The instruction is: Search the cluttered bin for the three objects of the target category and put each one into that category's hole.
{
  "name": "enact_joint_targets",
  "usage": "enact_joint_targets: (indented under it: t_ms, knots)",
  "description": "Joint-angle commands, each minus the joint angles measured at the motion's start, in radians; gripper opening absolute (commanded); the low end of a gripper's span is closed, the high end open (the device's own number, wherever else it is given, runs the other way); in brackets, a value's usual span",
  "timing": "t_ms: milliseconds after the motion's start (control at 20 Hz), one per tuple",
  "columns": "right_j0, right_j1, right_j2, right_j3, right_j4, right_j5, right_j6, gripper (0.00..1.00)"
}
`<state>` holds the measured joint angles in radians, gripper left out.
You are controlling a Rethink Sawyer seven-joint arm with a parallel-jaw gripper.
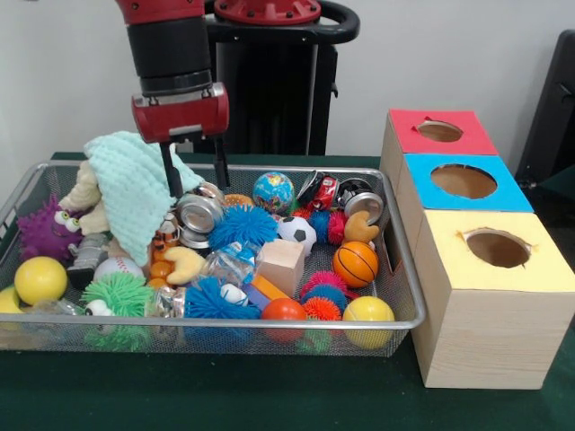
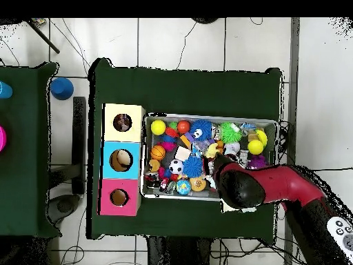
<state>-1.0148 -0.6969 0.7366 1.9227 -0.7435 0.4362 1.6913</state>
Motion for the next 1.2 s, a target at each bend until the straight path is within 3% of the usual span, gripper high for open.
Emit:
enact_joint_targets:
  t_ms: [50, 350, 1200]
  knots:
    - [0.0, 0.13, -0.078, -0.088, -0.072, -0.075, 0.01, 1.0]
    - [-0.012, 0.089, -0.04, -0.073, -0.073, -0.104, -0.018, 1.0]
    - [-0.021, -0.031, 0.05, -0.08, 0.046, 0.007, -0.063, 1.0]
